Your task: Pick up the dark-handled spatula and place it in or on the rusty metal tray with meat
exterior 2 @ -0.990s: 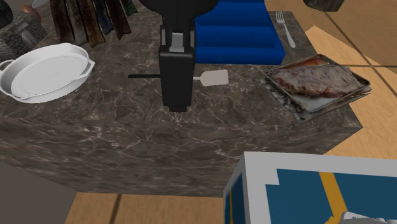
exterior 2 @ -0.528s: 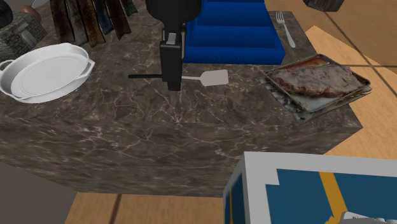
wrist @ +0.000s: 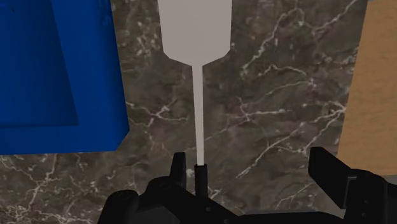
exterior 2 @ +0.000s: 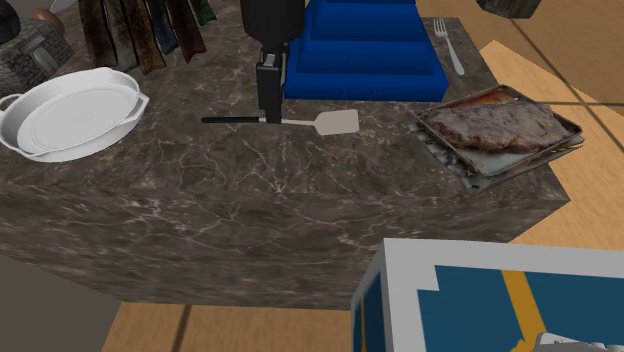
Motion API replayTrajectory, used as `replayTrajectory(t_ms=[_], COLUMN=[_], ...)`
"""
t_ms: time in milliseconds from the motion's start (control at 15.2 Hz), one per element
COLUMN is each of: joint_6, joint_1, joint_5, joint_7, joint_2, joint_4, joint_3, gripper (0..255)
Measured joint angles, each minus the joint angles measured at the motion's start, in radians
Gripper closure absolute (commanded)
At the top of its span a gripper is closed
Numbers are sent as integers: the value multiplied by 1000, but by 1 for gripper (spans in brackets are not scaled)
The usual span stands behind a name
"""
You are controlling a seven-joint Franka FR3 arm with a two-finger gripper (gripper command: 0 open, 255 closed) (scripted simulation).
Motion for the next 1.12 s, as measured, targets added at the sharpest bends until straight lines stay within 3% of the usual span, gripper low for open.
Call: replayTrajectory(t_ms=[264, 660, 1056, 1122], joint_6=[11, 81, 86, 86], joint_1=[-40, -50, -52, -52], joint_5=[73, 110, 115, 115], joint_7=[-67, -93, -97, -97], joint_2=[119, 167, 176, 176], joint_4=[82, 54, 56, 56], joint_3=[-4, 8, 9, 9], gripper=[0, 0, 0, 255])
